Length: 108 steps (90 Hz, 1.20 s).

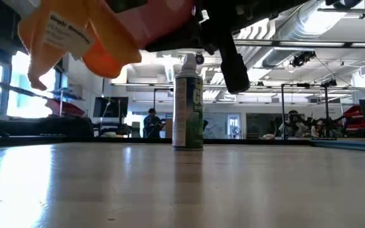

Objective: Apply microfiber cloth
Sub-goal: Wipe the phone with the microfiber towel

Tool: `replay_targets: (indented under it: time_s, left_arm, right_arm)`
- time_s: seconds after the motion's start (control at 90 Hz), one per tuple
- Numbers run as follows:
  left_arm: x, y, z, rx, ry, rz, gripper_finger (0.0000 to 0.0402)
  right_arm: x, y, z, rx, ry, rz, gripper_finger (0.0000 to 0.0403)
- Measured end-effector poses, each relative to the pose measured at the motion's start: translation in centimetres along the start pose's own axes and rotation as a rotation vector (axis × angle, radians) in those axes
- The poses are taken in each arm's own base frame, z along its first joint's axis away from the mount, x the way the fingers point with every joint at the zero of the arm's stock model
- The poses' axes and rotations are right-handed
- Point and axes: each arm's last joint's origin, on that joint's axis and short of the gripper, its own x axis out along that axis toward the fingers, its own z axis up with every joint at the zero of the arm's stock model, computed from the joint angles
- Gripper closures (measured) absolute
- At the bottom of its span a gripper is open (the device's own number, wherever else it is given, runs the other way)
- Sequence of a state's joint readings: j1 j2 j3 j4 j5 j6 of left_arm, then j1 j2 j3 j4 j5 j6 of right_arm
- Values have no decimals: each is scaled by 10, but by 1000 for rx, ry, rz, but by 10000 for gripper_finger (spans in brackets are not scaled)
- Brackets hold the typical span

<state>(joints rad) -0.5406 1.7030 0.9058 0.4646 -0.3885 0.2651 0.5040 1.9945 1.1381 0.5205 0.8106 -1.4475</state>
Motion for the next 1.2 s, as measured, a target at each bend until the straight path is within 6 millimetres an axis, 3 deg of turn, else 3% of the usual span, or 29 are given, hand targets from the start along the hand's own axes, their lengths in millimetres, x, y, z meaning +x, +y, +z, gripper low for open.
replay_targets:
  time_s: [0.389,0.633,1.033,1.2]
  left_arm:
    - [-14,-33,7,-55,-15,-103,402]
    - [-19,-42,8,-69,-3,-107,402]
    - [-48,-24,20,-44,86,6,402]
    - [-46,-10,21,-10,94,74,402]
  right_arm:
    - [5,-9,-5,-31,60,-67,398]
    - [6,-12,-7,-17,77,-84,398]
    - [1,-13,-1,46,19,-96,398]
    - [-1,-16,3,79,-13,-108,398]
